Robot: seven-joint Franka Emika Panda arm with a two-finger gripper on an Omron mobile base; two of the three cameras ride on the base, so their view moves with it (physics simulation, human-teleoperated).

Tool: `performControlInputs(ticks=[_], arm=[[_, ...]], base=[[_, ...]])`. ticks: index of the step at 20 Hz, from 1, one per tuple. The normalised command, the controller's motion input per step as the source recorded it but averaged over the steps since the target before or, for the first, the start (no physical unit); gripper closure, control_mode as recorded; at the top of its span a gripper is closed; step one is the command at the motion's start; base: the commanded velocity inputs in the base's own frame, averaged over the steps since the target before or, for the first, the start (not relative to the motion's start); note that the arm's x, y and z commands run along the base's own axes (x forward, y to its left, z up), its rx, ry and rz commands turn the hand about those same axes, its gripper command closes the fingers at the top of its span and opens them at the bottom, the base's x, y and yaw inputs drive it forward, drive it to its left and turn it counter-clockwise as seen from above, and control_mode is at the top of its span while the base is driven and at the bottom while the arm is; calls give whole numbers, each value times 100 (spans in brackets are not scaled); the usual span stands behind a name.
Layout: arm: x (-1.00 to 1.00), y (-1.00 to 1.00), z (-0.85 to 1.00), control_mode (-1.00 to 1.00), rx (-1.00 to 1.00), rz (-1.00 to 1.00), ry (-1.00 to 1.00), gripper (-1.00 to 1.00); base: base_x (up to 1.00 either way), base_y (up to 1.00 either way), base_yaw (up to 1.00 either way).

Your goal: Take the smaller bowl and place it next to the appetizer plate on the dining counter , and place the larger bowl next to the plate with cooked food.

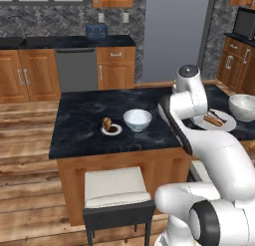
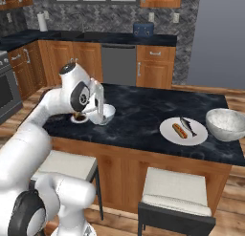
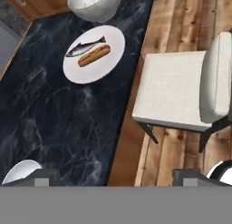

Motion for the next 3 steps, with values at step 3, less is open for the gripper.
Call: performControlInputs(ticks=[3], arm=[[-86, -19, 41, -100, 0, -4, -11, -100]], base=[[0, 0, 0]])
